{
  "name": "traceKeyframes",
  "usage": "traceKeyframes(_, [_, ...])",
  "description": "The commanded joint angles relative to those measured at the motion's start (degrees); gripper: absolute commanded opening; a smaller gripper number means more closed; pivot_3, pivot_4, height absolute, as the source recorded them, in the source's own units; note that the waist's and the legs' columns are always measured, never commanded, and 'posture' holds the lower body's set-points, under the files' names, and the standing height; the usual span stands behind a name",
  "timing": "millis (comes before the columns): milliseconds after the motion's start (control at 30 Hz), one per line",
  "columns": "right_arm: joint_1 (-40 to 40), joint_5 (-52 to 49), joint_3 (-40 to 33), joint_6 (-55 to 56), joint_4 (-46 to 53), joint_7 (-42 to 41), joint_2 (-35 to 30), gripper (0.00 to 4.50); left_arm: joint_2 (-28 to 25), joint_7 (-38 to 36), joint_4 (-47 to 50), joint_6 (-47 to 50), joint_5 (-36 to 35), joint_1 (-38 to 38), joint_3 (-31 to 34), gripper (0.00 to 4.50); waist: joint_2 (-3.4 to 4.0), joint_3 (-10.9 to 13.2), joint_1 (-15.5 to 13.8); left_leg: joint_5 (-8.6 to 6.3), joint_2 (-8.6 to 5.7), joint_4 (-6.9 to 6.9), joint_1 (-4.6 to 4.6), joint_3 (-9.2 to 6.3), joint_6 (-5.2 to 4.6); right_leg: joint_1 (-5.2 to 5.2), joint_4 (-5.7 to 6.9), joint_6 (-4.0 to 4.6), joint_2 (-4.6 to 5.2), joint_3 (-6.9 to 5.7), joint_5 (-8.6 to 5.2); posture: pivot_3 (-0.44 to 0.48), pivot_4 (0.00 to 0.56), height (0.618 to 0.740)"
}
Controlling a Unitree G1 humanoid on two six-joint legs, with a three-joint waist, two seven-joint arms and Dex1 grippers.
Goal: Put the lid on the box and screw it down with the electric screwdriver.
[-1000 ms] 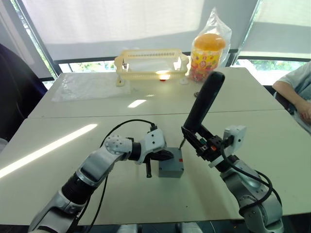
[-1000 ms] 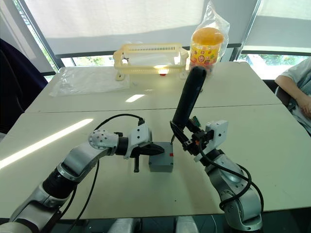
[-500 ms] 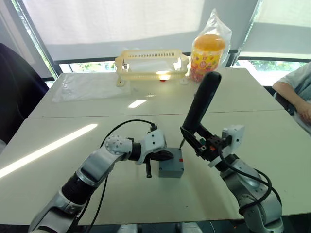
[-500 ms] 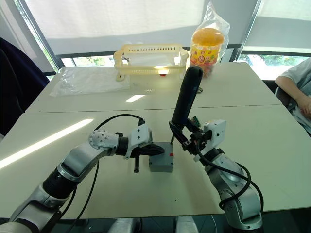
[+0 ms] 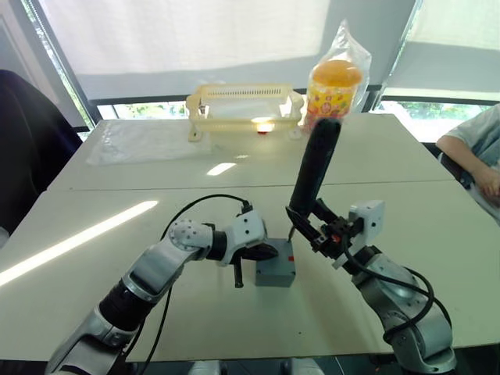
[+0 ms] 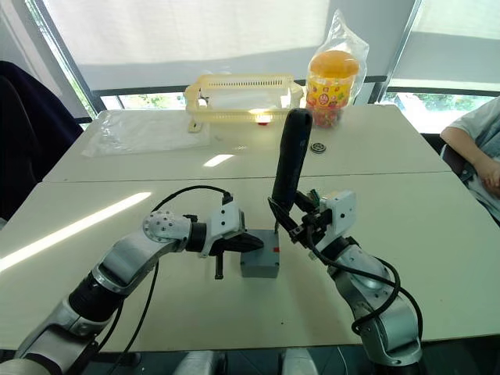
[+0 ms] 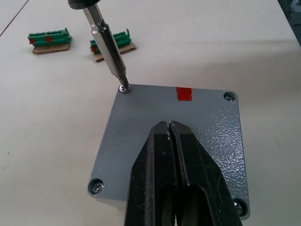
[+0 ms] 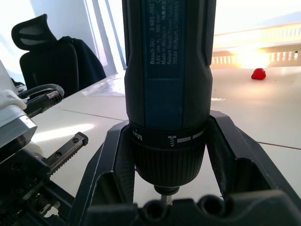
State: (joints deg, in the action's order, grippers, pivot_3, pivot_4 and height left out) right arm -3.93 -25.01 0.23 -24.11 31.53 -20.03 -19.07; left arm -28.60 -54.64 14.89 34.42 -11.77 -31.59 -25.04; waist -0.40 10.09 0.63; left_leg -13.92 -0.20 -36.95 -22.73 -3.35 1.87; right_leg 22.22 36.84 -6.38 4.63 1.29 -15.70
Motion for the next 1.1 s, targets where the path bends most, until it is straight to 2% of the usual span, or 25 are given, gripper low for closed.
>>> traceKeyframes(33, [1.18,1.58,-0.33,-2.14,-2.93,1.21,-0.29,1.74,-0.97,-0.33,-0.04,1.04,1.35,1.15,-1.64,0.0,-0.11,-0.08,-0.02,0.0,0.0,0.0,0.0,0.0,0.0,-0.02,-0.03,0.0,0.0,0.0,0.0,0.0,0.15,0.74])
traceKeyframes(367, [2.35,1.39,0.73,-2.27,-3.14,1.42,0.44,1.74,-0.99,-0.29,-0.15,1.07,1.43,1.14,-1.68,0.0,-0.24,-0.23,-0.02,0.0,0.02,0.01,0.0,0.0,0.0,-0.04,-0.11,0.0,0.01,0.01,0.0,0.0,0.15,0.74])
traceKeyframes(533, [4.66,4.62,3.51,0.14,-4.03,0.1,-0.87,1.74,-1.01,-0.09,-0.51,1.04,2.04,1.0,-2.2,0.0,-0.35,-0.51,0.01,0.0,0.04,0.12,0.05,0.0,0.0,-0.09,-0.27,0.01,0.01,0.0,0.0,0.0,0.15,0.74])
traceKeyframes(667, [4.94,5.65,3.46,1.57,-4.67,0.45,-0.53,1.74,-1.06,-0.18,-0.31,1.12,2.08,1.11,-2.26,0.0,-0.5,-0.82,0.02,0.0,0.06,0.5,0.41,-0.02,0.01,-0.5,-0.76,0.03,0.03,-0.01,0.01,0.0,0.15,0.74])
traceKeyframes(1100, [5.68,9.28,5.29,2.17,-8.38,0.46,-1.66,1.74,-1.02,-0.49,-0.62,1.03,2.57,1.32,-2.7,0.0,-0.62,-1.21,0.0,-0.01,0.1,0.73,0.48,-0.14,0.02,-0.5,-0.86,0.04,0.09,0.01,0.0,0.0,0.15,0.74])
